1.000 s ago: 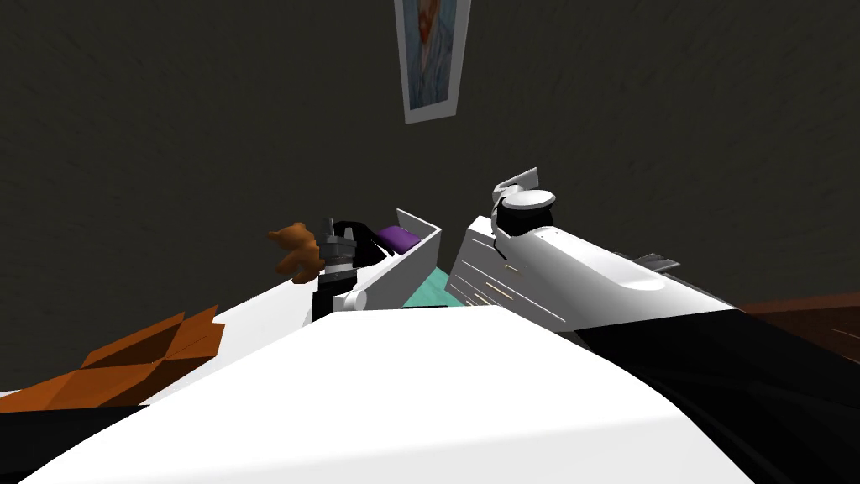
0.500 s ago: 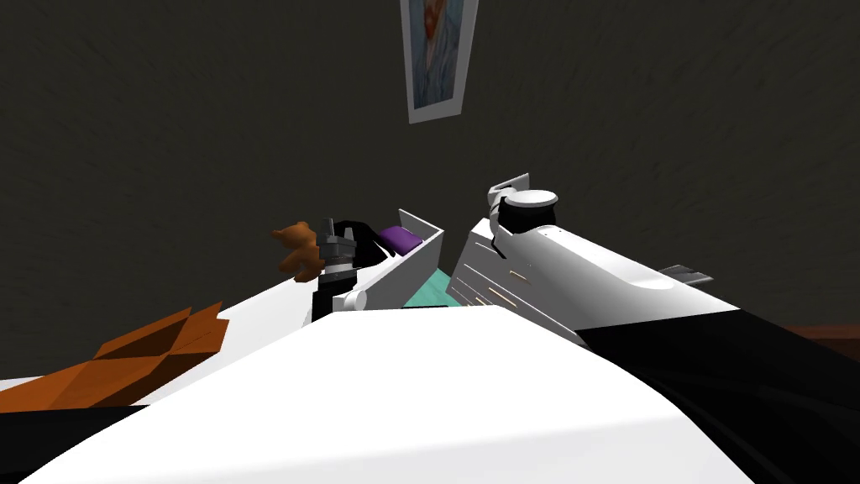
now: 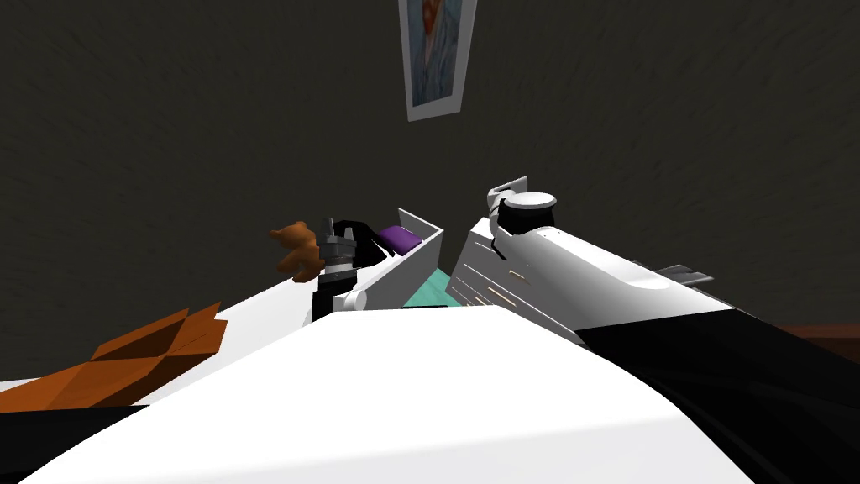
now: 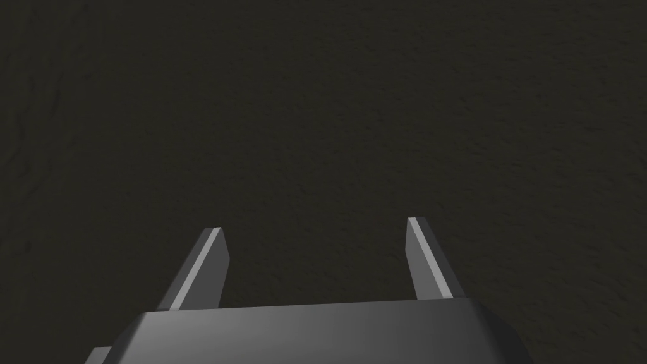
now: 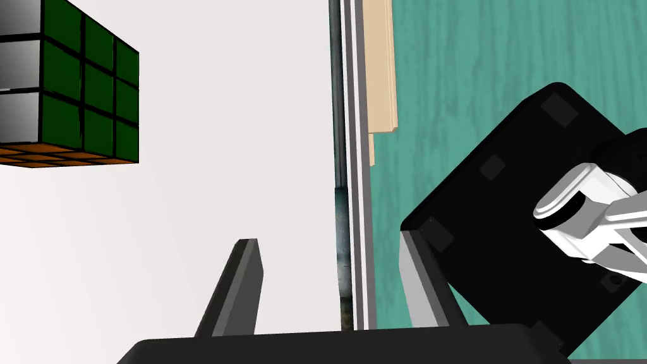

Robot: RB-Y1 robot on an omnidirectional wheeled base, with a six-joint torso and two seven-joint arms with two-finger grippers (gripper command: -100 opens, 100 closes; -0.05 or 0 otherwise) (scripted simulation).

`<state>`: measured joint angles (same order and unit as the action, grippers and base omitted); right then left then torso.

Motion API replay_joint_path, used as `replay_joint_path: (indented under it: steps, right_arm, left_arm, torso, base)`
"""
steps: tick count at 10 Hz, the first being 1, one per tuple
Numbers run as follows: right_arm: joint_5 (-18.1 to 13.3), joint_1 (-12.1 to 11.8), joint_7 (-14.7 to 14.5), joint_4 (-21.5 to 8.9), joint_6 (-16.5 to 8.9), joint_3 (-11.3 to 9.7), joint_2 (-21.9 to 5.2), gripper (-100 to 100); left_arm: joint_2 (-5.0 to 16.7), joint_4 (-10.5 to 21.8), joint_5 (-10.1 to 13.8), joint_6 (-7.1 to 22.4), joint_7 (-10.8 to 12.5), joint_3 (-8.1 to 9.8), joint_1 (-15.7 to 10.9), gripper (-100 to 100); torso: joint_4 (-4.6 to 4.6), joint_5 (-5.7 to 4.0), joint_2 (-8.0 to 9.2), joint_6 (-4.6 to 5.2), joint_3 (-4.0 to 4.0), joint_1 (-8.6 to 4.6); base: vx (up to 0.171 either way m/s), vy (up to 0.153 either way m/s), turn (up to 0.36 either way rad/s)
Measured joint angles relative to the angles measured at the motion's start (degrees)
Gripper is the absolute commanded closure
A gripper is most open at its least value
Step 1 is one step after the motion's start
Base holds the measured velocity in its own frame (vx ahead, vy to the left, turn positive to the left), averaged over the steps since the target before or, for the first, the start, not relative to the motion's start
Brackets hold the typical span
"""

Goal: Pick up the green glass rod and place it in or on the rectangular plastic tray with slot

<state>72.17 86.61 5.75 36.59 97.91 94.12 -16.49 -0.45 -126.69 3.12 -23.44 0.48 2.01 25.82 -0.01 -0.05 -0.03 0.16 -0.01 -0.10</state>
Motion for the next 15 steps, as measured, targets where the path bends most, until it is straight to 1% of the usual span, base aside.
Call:
replay_joint_path:
  steps: [3, 4, 5, 6, 7, 8, 9, 11, 13, 14, 15]
  right_arm:
    - [0.01, -0.02, -0.05, -0.01, 0.1, 0.03, 0.01, 100]
    - [0.01, -0.02, -0.04, 0.0, 0.11, 0.04, 0.01, 0]
    - [0.01, -0.02, -0.04, 0.0, 0.12, 0.04, 0.01, 100]
    - [0.01, -0.03, -0.03, 0.01, 0.13, 0.05, 0.0, 0]
    - [0.01, -0.03, -0.02, 0.01, 0.14, 0.05, 0.0, 100]
    - [-0.15, 0.82, 0.78, -1.51, -0.41, -0.41, -0.96, 100]
    - [-0.27, 1.35, 0.91, -1.17, -1.21, -0.75, -0.95, 100]
    - [-0.51, 2.8, -0.51, 2.33, -3.93, -1.62, 0.26, 100]
    - [-0.37, 4.44, 1.37, -0.11, -6.19, -2.48, -1.14, 100]
    - [-0.3, 4.75, 1.26, 1.15, -7.12, -2.69, -0.56, 100]
    - [-0.2, 5.35, 1.54, 0.86, -7.76, -2.96, -0.8, 100]
  left_arm:
    - [0.0, 0.0, 0.0, 0.0, 0.0, 0.0, 0.0, 0]
    - [0.0, 0.0, 0.0, 0.0, 0.0, 0.0, 0.0, 0]
    - [0.0, 0.0, 0.0, 0.0, 0.0, 0.0, 0.0, 0]
    - [0.0, 0.0, 0.0, 0.0, 0.0, 0.0, 0.0, 0]
    - [0.0, 0.0, 0.0, 0.0, 0.0, 0.0, 0.0, 0]
    - [0.0, 0.0, 0.0, 0.0, 0.0, 0.0, 0.0, 0]
    - [0.0, 0.0, 0.0, 0.0, 0.0, 0.0, 0.0, 0]
    - [0.0, 0.0, 0.0, 0.0, 0.0, 0.0, -0.01, 0]
    - [0.0, 0.0, 0.0, 0.0, 0.0, 0.0, -0.01, 0]
    - [0.0, 0.0, 0.0, 0.0, 0.0, 0.0, -0.01, 0]
    - [0.0, 0.0, 0.0, 0.0, 0.0, 0.0, -0.01, 0]
  torso:
    - [0.0, 0.01, -0.05, 0.0, -0.02, -0.01]
    - [0.0, 0.01, -0.04, -0.01, -0.02, -0.01]
    - [0.0, 0.01, -0.04, -0.01, -0.02, 0.0]
    - [0.0, 0.02, -0.04, -0.02, -0.02, -0.01]
    - [0.0, 0.02, -0.04, -0.02, -0.02, -0.01]
    - [0.06, 0.06, 0.02, -0.04, 0.03, 0.02]
    - [0.06, 0.04, 0.08, -0.03, 0.06, 0.03]
    - [0.13, 0.08, 0.26, -0.01, 0.18, 0.07]
    - [0.21, 0.09, 0.44, 0.0, 0.31, 0.02]
    - [0.19, 0.07, 0.39, 0.02, 0.28, 0.02]
    - [0.22, 0.09, 0.37, 0.01, 0.29, 0.01]
  base:
    - [0.0, 0.0, 0.0]
    - [0.0, 0.0, 0.0]
    - [0.0, 0.0, 0.0]
    - [0.0, 0.0, 0.0]
    - [-0.027, 0.01, -0.009]
    - [-0.033, 0.006, 0.0]
    - [-0.041, 0.007, -0.004]
    - [-0.085, 0.007, -0.013]
    - [-0.081, -0.012, -0.007]
    - [-0.058, -0.014, -0.016]
    - [-0.094, -0.017, -0.015]
